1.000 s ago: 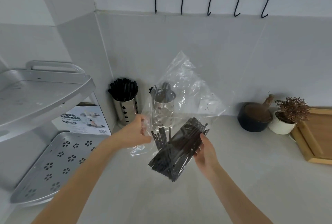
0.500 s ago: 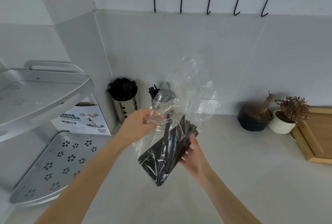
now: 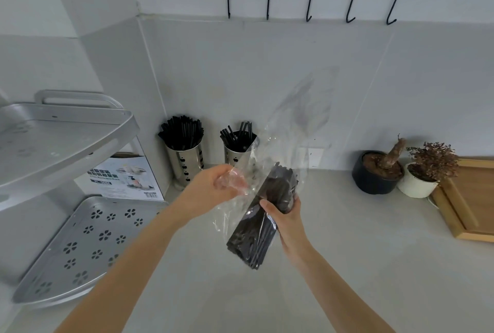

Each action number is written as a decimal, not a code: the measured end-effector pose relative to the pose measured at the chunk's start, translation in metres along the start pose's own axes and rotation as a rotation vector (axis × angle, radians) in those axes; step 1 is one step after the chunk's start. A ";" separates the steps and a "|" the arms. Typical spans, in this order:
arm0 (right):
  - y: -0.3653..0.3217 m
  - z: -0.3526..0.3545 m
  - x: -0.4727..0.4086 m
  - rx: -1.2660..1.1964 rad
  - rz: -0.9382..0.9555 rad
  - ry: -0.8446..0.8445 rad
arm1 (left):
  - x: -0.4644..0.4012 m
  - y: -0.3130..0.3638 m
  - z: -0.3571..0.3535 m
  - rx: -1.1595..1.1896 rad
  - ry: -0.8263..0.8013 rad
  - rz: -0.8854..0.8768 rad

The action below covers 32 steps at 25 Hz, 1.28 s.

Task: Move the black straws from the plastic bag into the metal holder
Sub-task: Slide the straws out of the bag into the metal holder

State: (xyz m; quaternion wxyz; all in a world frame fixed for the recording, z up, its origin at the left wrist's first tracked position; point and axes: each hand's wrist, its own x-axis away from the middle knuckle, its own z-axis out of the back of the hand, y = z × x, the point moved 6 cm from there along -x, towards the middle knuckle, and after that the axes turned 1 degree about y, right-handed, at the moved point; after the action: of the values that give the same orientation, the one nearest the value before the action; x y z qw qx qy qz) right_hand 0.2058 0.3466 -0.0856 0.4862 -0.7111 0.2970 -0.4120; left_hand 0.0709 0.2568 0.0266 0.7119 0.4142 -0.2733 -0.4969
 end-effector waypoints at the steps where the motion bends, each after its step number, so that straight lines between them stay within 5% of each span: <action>1: -0.002 0.002 0.001 0.045 -0.003 -0.002 | 0.001 -0.004 0.003 0.009 -0.005 0.042; 5: -0.004 0.004 0.006 0.209 -0.058 -0.083 | 0.010 -0.023 -0.003 0.100 -0.126 0.174; 11: 0.016 0.002 0.009 0.335 -0.044 -0.126 | 0.013 -0.023 -0.023 0.426 -0.032 0.160; 16: 0.020 0.007 0.035 0.460 0.240 -0.128 | 0.011 -0.023 -0.029 0.586 0.234 0.206; 20: 0.031 0.001 0.051 0.688 0.444 -0.055 | 0.010 0.003 -0.058 0.602 0.277 0.207; 24: 0.012 0.020 0.048 0.380 0.506 0.178 | 0.013 0.029 -0.080 0.553 0.233 0.192; 32: -0.013 0.077 0.029 -0.032 0.360 0.249 | 0.011 0.035 -0.075 0.547 0.033 0.079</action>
State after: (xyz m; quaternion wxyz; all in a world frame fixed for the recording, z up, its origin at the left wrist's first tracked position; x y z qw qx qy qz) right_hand 0.2876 0.3616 -0.0793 0.5002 -0.5978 0.4833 -0.3985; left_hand 0.1517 0.2764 0.0189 0.5968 0.5882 -0.4017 -0.3694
